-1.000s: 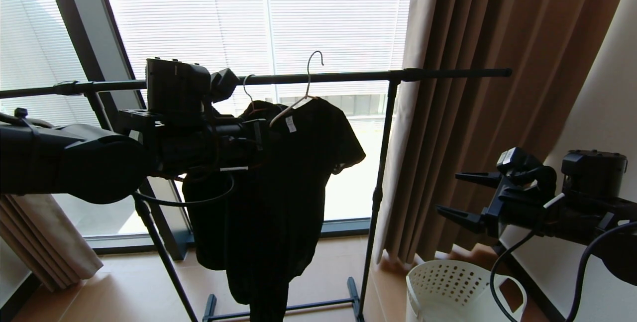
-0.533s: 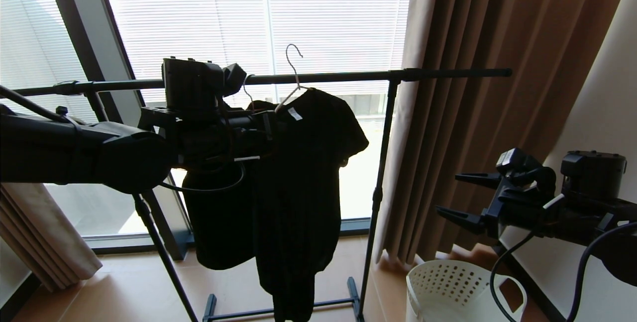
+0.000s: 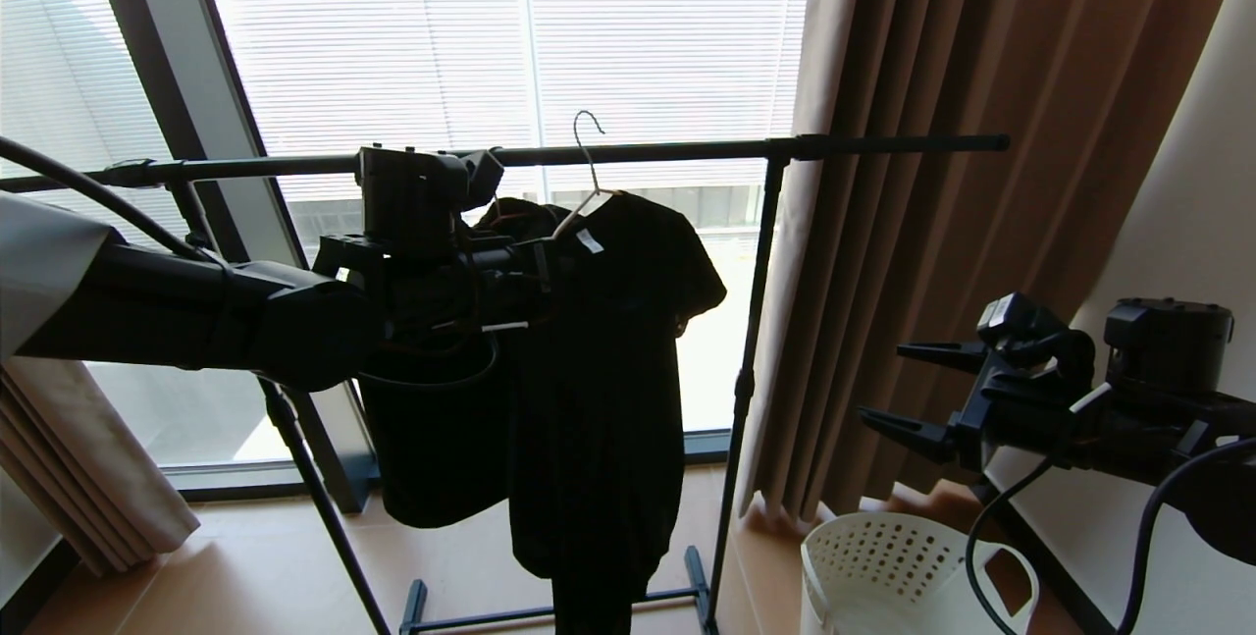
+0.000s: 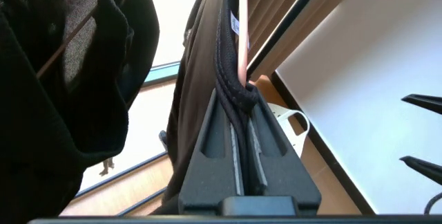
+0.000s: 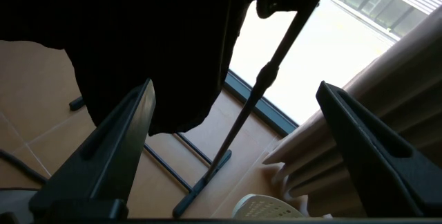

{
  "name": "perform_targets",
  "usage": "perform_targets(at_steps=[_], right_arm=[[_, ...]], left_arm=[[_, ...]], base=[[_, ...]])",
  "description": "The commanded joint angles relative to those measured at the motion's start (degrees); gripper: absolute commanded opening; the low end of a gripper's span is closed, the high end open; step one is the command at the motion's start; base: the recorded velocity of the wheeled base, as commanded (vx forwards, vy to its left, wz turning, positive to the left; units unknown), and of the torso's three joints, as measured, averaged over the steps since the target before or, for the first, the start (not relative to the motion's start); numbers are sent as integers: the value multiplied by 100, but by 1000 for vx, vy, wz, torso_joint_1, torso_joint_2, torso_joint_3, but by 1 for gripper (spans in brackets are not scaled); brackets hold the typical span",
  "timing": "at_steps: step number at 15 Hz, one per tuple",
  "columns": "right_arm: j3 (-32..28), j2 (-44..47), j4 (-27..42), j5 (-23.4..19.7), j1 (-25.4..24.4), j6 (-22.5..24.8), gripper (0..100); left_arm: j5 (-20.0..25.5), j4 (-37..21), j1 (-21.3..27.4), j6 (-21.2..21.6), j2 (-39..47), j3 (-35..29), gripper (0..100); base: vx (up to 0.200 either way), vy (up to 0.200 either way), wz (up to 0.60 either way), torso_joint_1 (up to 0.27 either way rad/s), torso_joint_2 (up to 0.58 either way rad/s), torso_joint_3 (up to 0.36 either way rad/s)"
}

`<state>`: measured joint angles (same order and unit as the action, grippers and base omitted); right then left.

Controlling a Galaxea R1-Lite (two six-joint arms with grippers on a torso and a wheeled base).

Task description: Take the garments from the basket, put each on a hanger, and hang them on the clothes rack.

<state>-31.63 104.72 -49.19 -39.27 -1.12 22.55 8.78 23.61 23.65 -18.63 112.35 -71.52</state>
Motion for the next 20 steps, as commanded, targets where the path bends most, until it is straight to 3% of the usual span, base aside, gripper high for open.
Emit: perform_targets(at_steps=[1,13,14,20], right_arm=[[8,58,-12,-2,-11,12,100],[35,128,-135,7,-81,12,100],[35,128,-126,7,-81,12,100],[43,119,-135,51,-81,12,100]], left_arm=[[1,64,-1,-1,138,-2,0],[10,73,-1,17,270,7,0],[10,73,-1,52,270,24,100],[-8,73,17,544,226,182,100]], base=[[0,0,0,0,0,0],[0,0,0,0,0,0],[0,0,0,0,0,0],[0,0,0,0,0,0]])
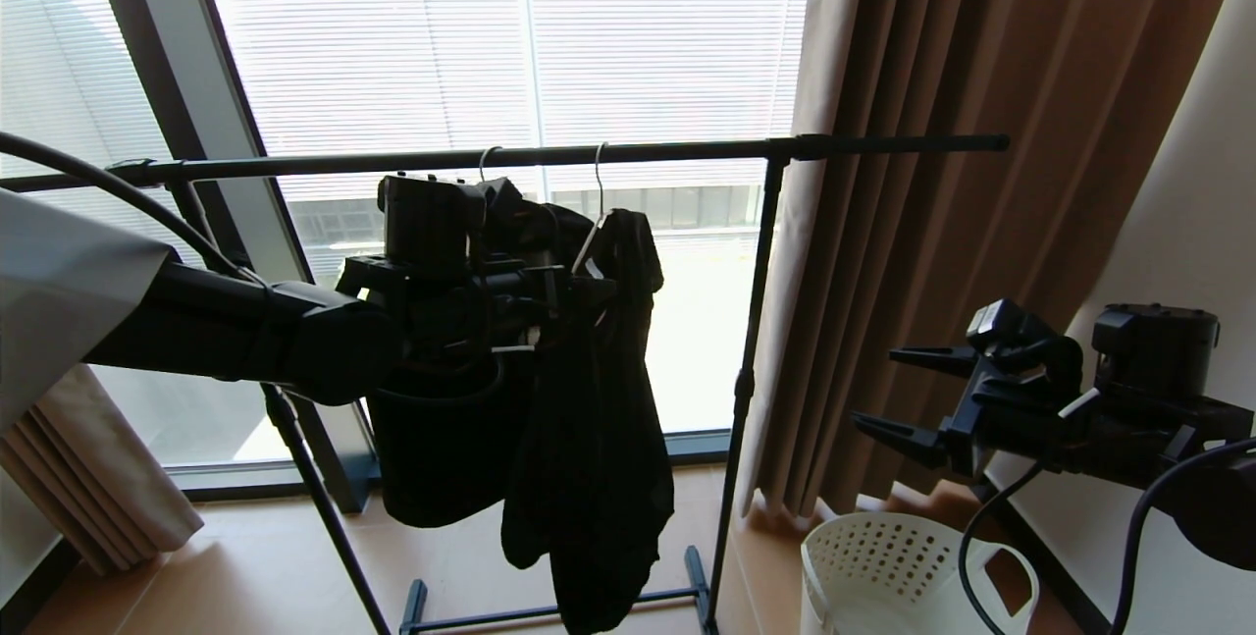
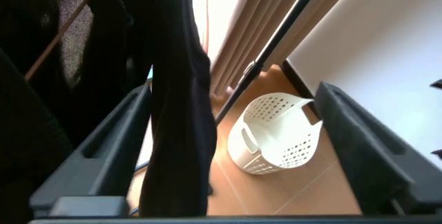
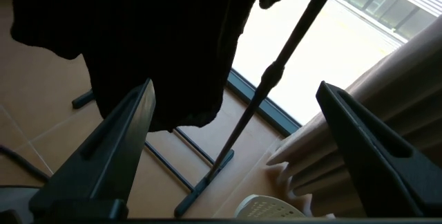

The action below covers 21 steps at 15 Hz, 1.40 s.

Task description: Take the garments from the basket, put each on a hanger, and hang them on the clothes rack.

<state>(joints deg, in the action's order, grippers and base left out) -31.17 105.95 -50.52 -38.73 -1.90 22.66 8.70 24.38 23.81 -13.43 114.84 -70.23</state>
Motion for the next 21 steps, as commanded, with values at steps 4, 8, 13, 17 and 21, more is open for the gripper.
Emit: perform_targets(at_steps=[4,8,13,17,21], right_arm=[[-21,-13,-2,85,-91,-7,100],[94,-549,7,858,-777,-526,100],[85,-1525,121,2185,-1524,-1686,100],[59,-3309,2125,2458,-1497,-1695,100],[261,-4961,3716,2695,-1409,-1704,100]], left_arm=[[-79,-21,27,157,-225,185,100],[-88,-39,54,649,-1139,1011,100],[-167,-39,36,790,-2694,2374,100],[-255,-39,36,1449,-4241,3833,100],[-519,-30,45,1572,-5700,5248,100]], base=[[0,0,0,0,0,0],[0,0,0,0,0,0],[0,0,0,0,0,0],[0,0,0,0,0,0],[0,0,0,0,0,0]])
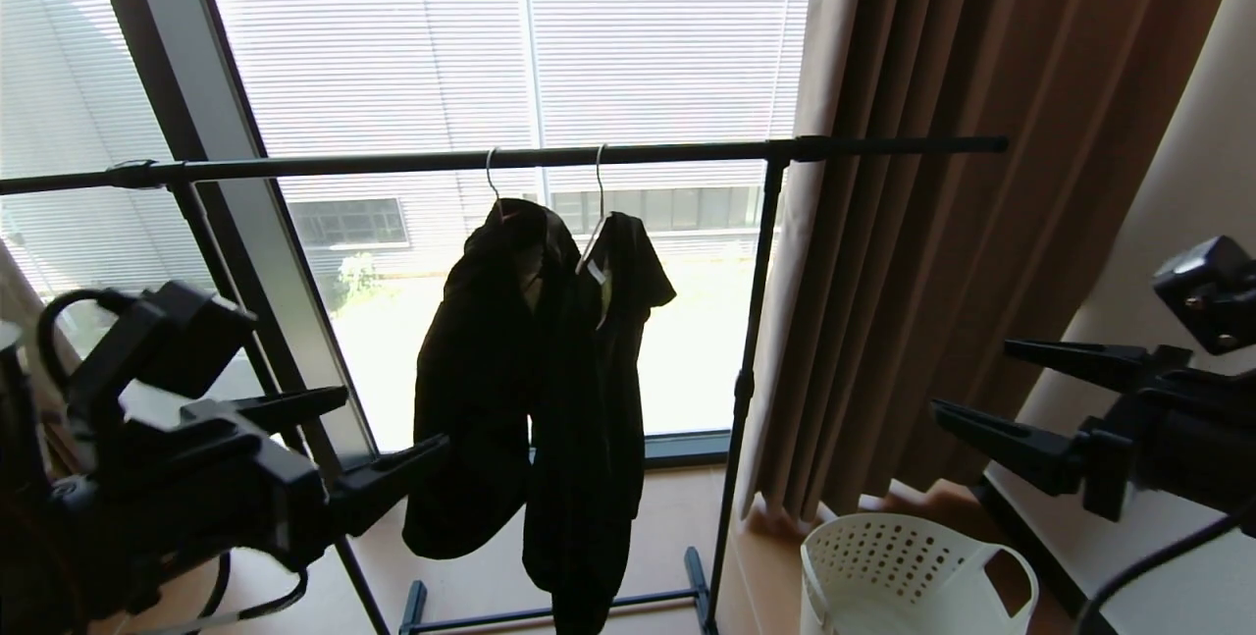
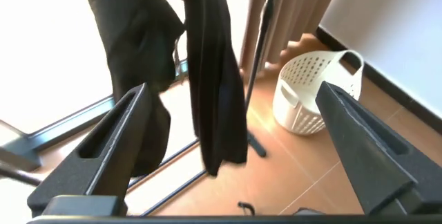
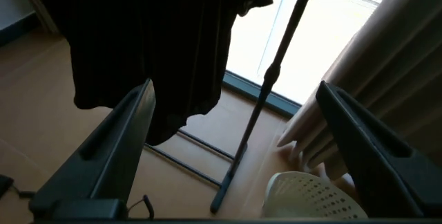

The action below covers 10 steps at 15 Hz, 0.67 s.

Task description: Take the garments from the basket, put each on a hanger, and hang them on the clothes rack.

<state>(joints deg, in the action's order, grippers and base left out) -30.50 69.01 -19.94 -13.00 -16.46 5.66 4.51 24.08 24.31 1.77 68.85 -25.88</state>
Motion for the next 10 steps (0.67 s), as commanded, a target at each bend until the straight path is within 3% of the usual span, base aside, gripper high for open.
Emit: perform_targets(at_steps=[1,4,6,9,10], right_arm=[[290,-1408,729,139,55,-3,100],[1178,-2375,808,429,178,-21,100],[1609,-2999,817,623,187,-223,100],[2198,-4036,940,1185,187,-372,100],[2338,-4502,1326,1326,187,-381,100]], left_arm=[[-135,1,-14,52,-1278,962,100],[-987,-202,-31,271,-2649,1938,100],[-1022,-580,-304,526,-3378,2280,100],[-1014,-1168,-814,570,-4354,2360,100],[-1005,-1371,-1156,579,-4758,2360,100]], base=[[0,0,0,0,0,0],[0,0,0,0,0,0],[0,0,0,0,0,0],[0,0,0,0,0,0],[0,0,0,0,0,0]])
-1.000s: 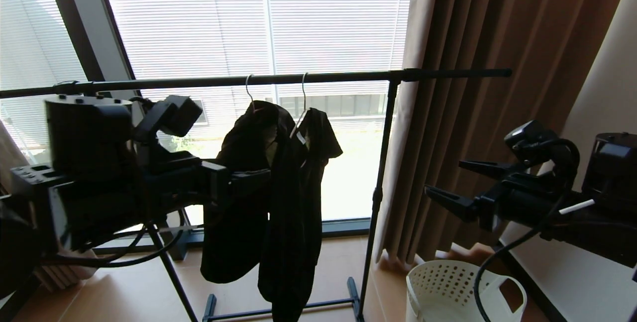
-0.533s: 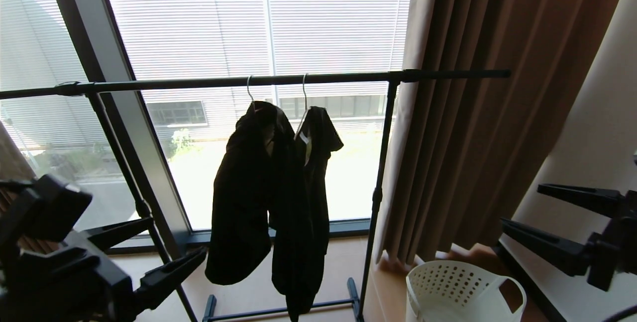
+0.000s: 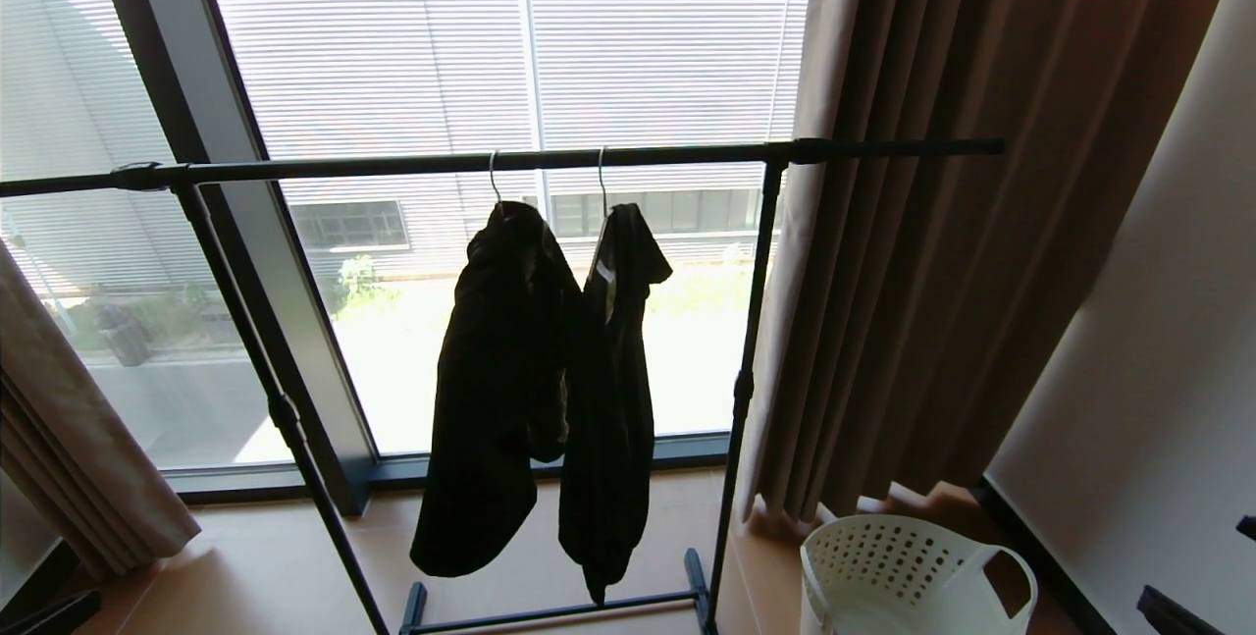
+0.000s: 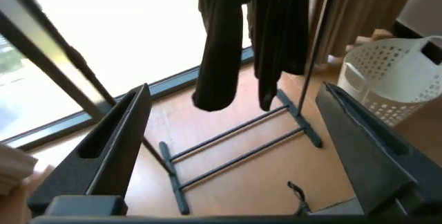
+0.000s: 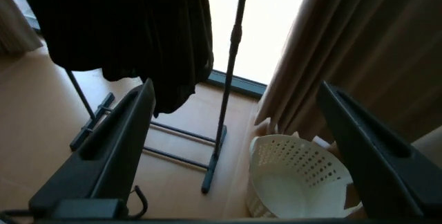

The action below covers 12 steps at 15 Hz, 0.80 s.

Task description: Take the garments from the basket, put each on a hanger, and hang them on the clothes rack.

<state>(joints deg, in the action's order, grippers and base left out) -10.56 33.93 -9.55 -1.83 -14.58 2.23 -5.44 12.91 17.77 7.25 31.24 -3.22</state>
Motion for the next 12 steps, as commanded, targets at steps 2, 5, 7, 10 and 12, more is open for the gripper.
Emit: perform_targets(at_steps=[2,5,7,10,12], right_arm=[[353,-1521,761,227,69,-65,100],[458,-1907,1007,244,412,-74,100],[651,-2153,1016,253,518,-74,100],[818,-2540,1253,253,588,-74,100],[827,-2637,1262,280,658,-74,100]], left_arm=[[-19,-412,-767,74,-1279,93,100],[-10,-553,-1004,74,-1534,102,100],[-1,-728,-1065,74,-1771,225,100],[-1,-913,-1391,101,-2210,322,100],[8,-1080,-1391,101,-2360,322,100]], base=[[0,0,0,0,0,0],[0,0,0,0,0,0],[0,0,0,0,0,0],[0,0,0,0,0,0],[0,0,0,0,0,0]])
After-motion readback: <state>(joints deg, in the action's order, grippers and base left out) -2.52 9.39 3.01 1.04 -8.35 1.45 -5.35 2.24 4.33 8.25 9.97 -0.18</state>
